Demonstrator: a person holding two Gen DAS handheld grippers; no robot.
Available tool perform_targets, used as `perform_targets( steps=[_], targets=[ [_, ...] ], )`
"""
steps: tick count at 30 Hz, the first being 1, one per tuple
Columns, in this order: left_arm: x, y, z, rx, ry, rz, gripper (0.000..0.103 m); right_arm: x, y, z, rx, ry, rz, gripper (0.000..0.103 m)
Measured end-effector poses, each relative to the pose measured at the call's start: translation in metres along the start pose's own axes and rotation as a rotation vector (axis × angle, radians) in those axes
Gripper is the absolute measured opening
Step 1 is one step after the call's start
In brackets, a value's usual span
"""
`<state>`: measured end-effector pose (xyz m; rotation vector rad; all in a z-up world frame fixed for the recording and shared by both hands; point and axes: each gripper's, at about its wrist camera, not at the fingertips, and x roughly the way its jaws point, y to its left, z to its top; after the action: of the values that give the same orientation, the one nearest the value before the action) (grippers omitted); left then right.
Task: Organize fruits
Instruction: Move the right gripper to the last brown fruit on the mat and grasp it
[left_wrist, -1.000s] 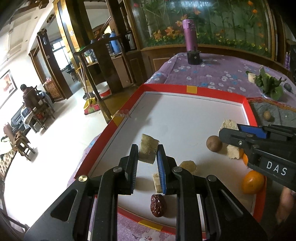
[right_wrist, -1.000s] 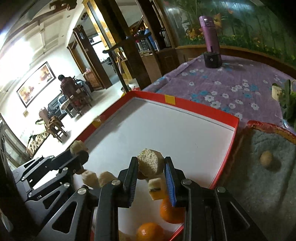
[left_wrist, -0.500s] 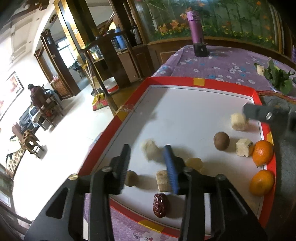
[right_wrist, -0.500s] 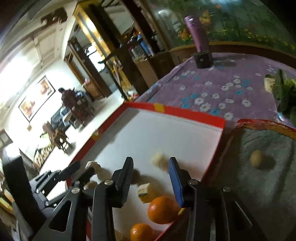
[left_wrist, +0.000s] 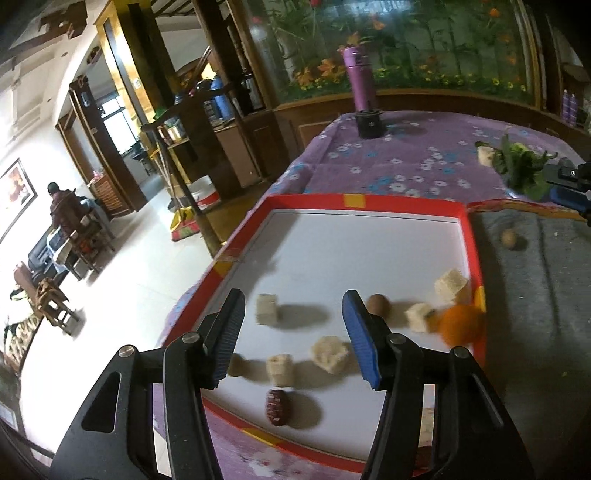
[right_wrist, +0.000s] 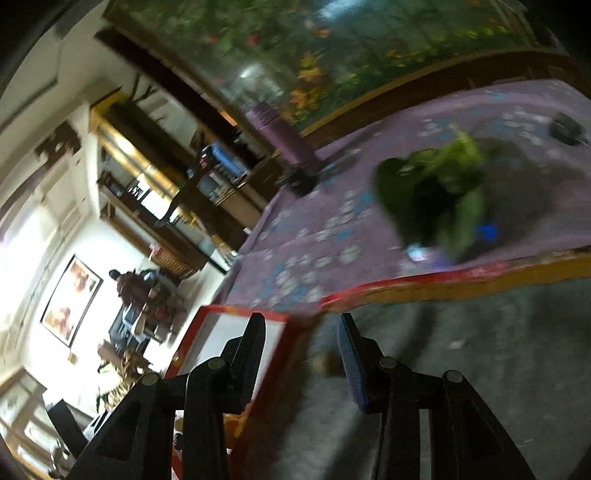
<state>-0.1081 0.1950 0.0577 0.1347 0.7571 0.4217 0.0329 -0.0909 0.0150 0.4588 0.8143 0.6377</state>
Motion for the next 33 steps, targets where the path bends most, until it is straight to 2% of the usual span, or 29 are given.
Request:
perform_targets(
  steps=[4, 7, 15, 22, 27, 33],
  targets=[
    [-0.003, -0.005, 0.002, -0.003, 0.011, -0.027, 0.055, -0.006, -0.015, 0.0, 0.019, 0.036, -0.01, 0.039],
    [-0.006, -0.006, 0.001, -0.007, 0.01, -0.017, 0.055, -0.002, -0.017, -0.003, 0.024, 0.066, -0.004, 0.039],
    [-0.008, 0.011, -0.007, -0.057, 0.016, -0.016, 0.055, 0.035, 0.014, -0.022, -0.082, 0.2, -0.073, 0.039],
    [-0.003, 0.026, -0.015, -0.072, 0.026, -0.027, 0.055, 0.058, 0.013, -0.028, -0.104, 0.232, -0.17, 0.037],
    [0.0, 0.043, -0.021, -0.098, 0.03, -0.022, 0.055, 0.067, 0.017, -0.028, -0.151, 0.219, -0.246, 0.022],
    [0.003, 0.066, -0.029, -0.133, 0.035, -0.006, 0.055, 0.074, 0.037, -0.038, -0.276, 0.2, -0.365, 0.022]
  ],
)
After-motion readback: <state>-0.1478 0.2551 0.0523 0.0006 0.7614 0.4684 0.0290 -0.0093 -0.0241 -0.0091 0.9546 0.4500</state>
